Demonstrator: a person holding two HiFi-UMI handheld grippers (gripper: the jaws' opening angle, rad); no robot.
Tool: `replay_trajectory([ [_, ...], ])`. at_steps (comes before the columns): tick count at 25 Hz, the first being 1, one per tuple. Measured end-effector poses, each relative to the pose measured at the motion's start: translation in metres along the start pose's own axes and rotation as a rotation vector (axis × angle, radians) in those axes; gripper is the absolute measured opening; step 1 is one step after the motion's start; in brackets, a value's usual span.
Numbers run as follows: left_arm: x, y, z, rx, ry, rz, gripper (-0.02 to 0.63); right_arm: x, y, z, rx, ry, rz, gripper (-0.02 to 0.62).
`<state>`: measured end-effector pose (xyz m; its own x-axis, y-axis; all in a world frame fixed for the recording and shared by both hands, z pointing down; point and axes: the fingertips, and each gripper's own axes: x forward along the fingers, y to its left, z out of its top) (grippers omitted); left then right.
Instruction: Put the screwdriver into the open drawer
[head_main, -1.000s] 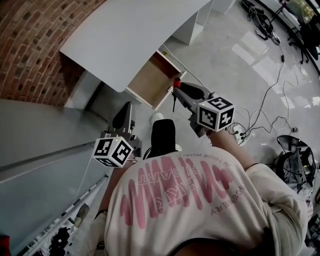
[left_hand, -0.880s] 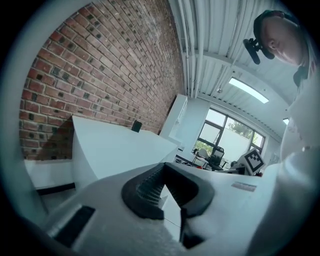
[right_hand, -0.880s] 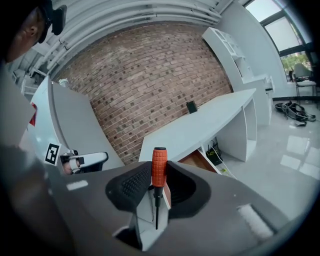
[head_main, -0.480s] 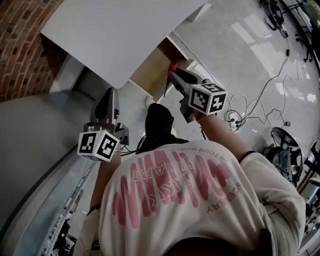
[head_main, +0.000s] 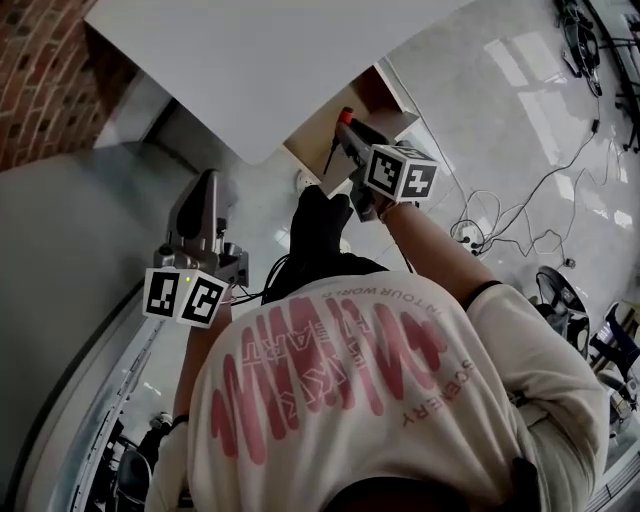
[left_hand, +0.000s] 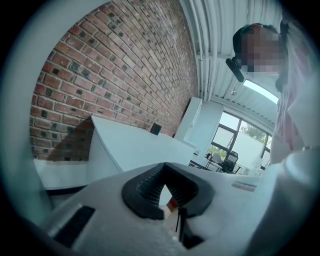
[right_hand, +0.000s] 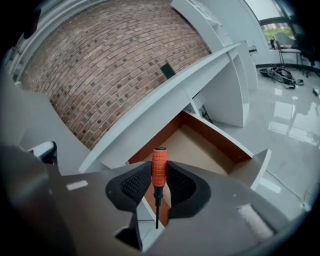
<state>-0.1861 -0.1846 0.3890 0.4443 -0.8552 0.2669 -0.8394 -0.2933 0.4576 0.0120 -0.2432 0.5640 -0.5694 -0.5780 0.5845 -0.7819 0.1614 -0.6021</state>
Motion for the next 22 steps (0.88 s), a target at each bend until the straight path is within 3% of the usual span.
replay_trajectory([
  [5,-0.004,0.021,-0.008,-0.004,0.027,0.067,0.005,0.039,-0.014,-0.02,-0.066,0.073,-0.022,0.104],
  [22,-0.007,0.046,-0.043,-0.033,0.121,0.14,0.005,0.102,-0.059,-0.069,0.0,0.223,-0.15,0.104],
])
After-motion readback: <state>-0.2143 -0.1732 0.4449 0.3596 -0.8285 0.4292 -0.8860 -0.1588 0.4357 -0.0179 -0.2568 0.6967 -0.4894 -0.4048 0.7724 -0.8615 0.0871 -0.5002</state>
